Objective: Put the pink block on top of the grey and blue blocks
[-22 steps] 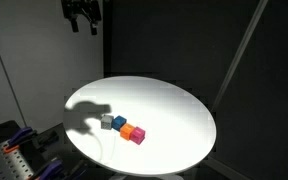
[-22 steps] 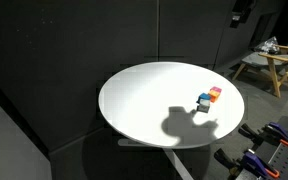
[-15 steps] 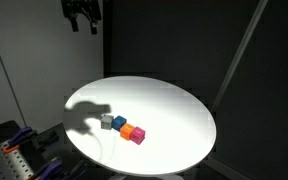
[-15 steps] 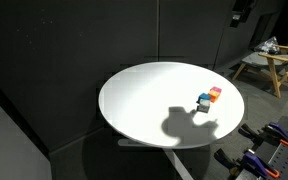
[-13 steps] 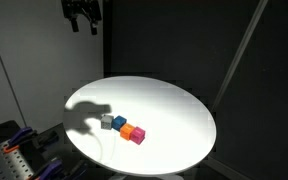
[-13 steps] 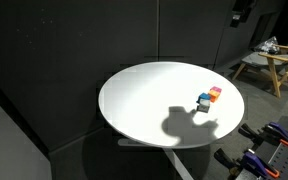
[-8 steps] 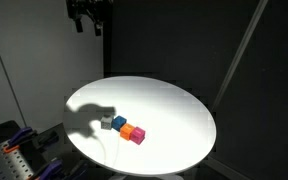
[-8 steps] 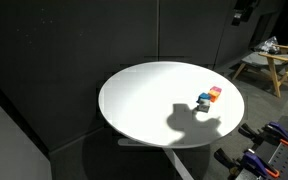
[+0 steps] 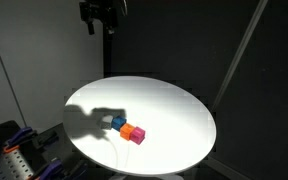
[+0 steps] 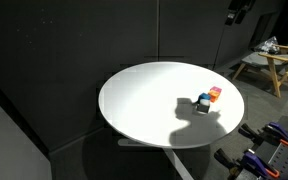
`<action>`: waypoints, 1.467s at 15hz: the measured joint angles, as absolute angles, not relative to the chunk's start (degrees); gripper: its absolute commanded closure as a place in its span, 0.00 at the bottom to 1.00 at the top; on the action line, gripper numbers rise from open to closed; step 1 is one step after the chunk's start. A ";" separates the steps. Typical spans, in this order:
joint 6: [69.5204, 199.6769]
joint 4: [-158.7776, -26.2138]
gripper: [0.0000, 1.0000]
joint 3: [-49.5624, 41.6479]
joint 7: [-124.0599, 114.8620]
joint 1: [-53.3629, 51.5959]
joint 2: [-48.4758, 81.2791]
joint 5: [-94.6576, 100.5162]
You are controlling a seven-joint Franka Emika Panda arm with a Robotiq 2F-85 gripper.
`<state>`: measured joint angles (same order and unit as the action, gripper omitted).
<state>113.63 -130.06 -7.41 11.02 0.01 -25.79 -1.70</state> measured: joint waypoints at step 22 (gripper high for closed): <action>121.61 -119.75 0.00 -10.07 8.53 7.59 -0.09 -3.53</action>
<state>121.61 -119.75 -10.07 8.53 7.59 -0.09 -3.53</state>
